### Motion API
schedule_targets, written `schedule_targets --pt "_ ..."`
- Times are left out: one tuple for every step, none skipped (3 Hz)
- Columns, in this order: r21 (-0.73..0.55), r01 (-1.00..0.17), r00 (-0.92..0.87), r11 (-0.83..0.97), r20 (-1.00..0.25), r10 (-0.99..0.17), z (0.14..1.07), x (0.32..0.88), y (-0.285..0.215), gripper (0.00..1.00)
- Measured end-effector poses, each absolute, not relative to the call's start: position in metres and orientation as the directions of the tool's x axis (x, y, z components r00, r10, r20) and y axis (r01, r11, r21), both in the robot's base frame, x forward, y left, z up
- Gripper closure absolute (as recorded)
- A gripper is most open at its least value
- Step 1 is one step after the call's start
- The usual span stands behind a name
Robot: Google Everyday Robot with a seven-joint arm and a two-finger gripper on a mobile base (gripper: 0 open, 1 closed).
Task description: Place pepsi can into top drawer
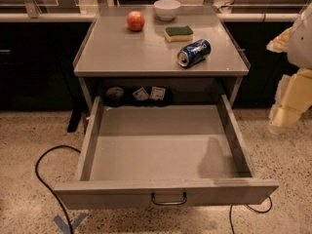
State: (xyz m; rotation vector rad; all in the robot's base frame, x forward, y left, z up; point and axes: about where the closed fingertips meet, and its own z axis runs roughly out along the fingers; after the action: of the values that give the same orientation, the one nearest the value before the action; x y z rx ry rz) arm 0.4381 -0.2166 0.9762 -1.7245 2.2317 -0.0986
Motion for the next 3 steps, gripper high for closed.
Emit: schedule_targets --pt "-0.246 -0.931 -0.221 0.27 -0.207 -0.953 0.976 0.438 -0.217 0.0" --pt "-0.266 -0.929 -0.204 0.257 -0.211 -0.956 0.979 0.447 -0.214 0.0" --pt "-0.317 -0.923 -0.158 0.218 -0.204 -0.966 0.986 0.481 -0.211 0.0"
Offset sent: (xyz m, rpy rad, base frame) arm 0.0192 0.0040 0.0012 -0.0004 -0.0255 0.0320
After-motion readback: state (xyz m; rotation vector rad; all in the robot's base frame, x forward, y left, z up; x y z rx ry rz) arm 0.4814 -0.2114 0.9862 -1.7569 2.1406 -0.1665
